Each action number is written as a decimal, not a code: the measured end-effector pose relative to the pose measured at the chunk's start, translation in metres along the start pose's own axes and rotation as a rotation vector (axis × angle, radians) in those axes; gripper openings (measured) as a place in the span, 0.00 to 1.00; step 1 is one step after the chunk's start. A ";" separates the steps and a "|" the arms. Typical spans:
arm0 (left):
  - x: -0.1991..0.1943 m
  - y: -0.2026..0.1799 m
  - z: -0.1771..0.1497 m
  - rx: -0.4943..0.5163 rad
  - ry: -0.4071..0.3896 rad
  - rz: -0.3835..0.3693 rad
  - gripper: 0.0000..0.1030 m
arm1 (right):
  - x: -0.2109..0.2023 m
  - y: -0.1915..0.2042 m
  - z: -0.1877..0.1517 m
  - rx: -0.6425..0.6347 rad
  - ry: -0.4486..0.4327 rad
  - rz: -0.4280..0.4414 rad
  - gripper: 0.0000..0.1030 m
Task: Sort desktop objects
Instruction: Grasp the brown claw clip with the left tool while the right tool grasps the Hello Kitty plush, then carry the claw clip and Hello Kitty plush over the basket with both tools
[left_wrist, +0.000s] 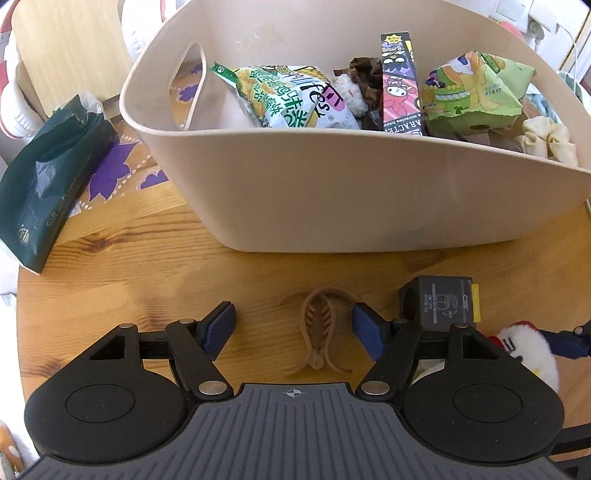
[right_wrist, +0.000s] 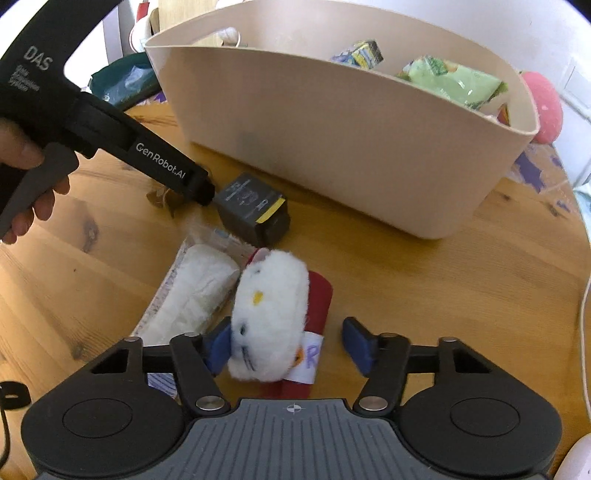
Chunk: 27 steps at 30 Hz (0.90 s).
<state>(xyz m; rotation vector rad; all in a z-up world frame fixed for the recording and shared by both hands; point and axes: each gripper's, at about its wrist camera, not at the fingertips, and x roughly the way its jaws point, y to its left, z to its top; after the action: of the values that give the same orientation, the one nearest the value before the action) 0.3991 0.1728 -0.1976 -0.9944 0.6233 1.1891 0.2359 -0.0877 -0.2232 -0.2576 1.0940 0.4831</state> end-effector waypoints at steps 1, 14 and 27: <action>-0.001 -0.001 -0.001 0.000 -0.003 0.000 0.69 | -0.001 -0.001 0.000 -0.001 -0.001 -0.001 0.58; -0.013 -0.011 -0.012 0.059 -0.005 -0.037 0.21 | -0.012 -0.005 -0.007 -0.016 -0.010 -0.002 0.38; -0.042 -0.027 -0.030 0.072 -0.033 -0.033 0.18 | -0.048 -0.022 -0.025 -0.012 -0.044 -0.017 0.38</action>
<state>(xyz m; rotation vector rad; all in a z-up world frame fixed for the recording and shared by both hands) 0.4156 0.1255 -0.1677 -0.9189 0.6174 1.1442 0.2093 -0.1294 -0.1919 -0.2659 1.0456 0.4781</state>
